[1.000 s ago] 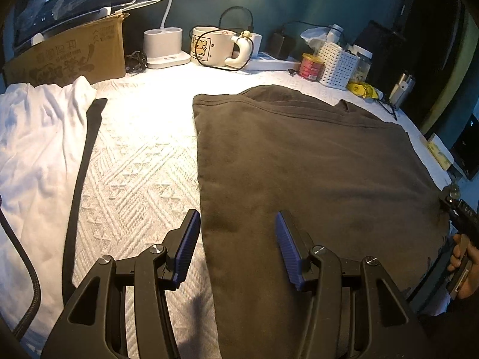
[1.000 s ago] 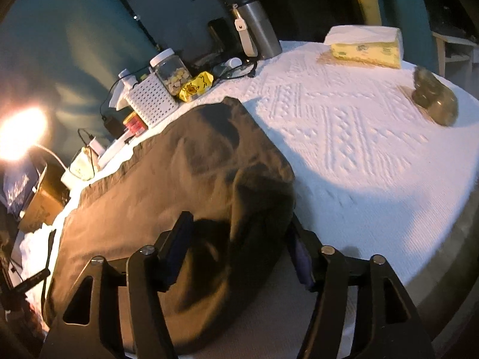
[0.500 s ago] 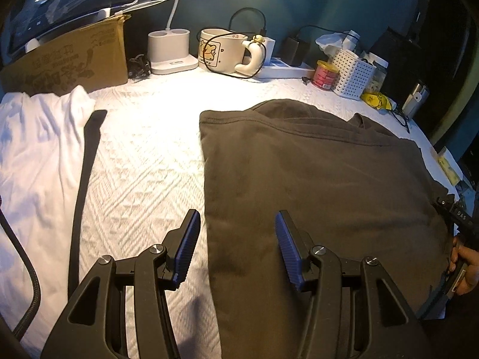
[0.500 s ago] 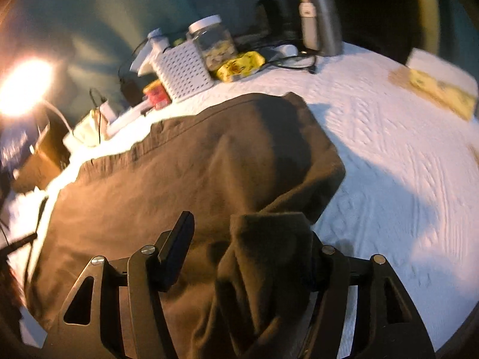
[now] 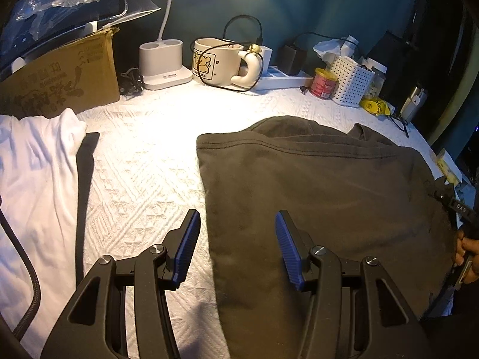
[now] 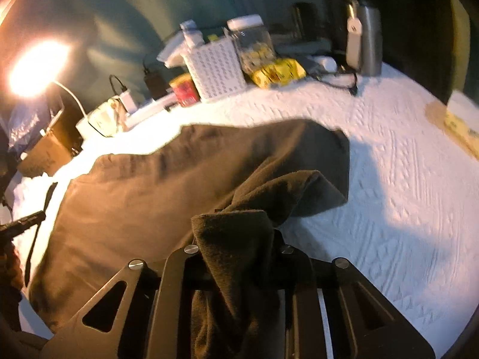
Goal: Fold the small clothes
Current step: 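Grasp the shirt side with the right tool and fold it toward the left tool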
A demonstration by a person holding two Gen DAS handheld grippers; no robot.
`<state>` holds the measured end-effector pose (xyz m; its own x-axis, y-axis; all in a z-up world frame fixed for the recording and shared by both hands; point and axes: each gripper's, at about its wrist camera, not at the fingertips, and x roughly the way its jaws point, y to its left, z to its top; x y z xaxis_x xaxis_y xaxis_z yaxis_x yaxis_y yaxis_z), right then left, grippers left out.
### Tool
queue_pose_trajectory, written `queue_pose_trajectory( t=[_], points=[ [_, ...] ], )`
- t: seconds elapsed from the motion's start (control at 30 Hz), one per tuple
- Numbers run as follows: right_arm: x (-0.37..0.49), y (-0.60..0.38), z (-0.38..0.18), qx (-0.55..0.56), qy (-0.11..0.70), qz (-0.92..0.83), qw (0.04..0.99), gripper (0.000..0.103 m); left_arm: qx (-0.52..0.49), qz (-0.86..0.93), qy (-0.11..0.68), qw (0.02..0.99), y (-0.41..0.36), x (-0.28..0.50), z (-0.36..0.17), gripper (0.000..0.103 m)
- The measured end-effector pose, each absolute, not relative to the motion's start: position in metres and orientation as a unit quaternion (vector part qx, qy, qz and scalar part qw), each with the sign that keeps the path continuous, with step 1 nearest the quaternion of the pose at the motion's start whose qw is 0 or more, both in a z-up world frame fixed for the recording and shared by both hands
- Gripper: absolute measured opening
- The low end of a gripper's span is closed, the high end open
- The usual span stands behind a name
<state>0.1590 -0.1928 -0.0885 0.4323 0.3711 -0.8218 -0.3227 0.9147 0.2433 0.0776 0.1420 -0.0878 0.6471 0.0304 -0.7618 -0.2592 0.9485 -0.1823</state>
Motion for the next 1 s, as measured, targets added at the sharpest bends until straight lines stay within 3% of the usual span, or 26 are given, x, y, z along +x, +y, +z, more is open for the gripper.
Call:
queue_pose_trajectory(
  t=[0.43, 1.0],
  points=[
    [0.144, -0.116, -0.037, -0.012, 0.451, 0.29, 0.844, 0.02, -0.149, 0.068, 0.366, 0.916, 0.157, 0.055, -0.075, 0.052],
    [0.101, 0.014, -0.036, -0.074, 0.455, 0.418, 0.783, 0.015, -0.18, 0.054, 0.327, 0.926, 0.163, 0.027, -0.072, 0.052]
  ],
)
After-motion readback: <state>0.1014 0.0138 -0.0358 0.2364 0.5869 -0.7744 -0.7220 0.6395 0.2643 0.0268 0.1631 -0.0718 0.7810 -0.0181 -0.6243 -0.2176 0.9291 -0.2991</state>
